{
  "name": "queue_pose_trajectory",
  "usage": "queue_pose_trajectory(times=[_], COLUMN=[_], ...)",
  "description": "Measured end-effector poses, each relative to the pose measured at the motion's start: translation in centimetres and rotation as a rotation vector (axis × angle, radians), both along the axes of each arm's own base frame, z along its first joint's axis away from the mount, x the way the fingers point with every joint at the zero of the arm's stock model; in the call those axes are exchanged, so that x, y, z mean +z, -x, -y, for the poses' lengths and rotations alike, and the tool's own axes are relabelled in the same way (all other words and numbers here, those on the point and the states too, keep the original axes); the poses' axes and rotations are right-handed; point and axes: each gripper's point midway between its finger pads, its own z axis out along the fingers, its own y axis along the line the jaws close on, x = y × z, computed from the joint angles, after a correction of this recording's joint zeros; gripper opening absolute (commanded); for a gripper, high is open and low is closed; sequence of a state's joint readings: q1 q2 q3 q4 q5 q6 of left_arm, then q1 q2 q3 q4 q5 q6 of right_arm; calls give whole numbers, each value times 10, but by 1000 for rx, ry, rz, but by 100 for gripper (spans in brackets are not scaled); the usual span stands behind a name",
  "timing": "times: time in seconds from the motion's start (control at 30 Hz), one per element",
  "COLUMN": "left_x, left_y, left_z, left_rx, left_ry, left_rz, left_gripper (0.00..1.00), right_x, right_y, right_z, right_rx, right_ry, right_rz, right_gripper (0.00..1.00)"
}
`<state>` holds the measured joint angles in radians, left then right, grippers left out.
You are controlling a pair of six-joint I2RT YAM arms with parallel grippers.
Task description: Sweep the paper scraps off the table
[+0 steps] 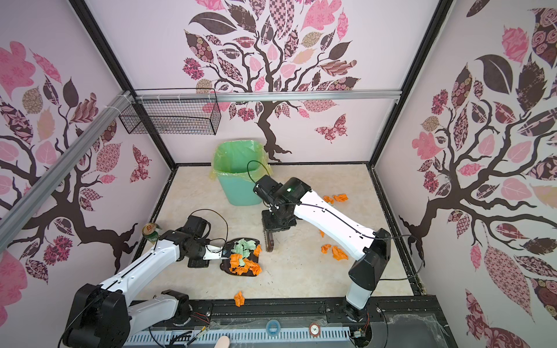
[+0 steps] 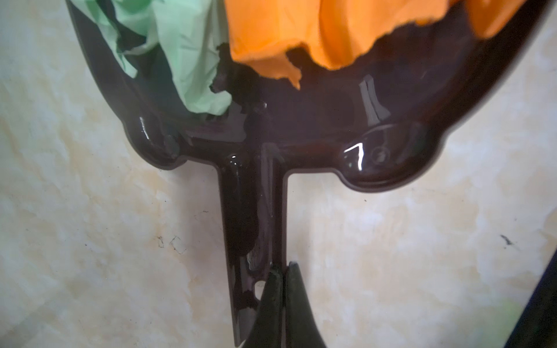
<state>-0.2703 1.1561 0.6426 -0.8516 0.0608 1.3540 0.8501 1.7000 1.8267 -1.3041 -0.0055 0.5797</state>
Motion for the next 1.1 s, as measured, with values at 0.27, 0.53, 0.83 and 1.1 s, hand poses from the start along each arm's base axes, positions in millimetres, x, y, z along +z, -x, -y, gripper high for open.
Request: queue_pose_trajectory(times=[0.27, 0.53, 0.83, 1.1], left_x=[5, 38, 58, 84], left_y=[1, -20, -23, -23], left_z=[5, 20, 27, 22], left_rx=[15, 49, 75, 107], left_ry=[34, 124, 192, 232], left_rz=[-7, 73, 89, 106], left_gripper=[0, 0, 0, 0], right_x=[19, 11, -5, -10], right_y=[-8, 7, 14, 13], right_z=[21, 62, 79, 80], right_rx=[-42, -90, -117, -123], right_ry=[21, 46, 57, 53], right_rz=[108, 127, 118, 122], right_gripper=[0, 0, 0, 0])
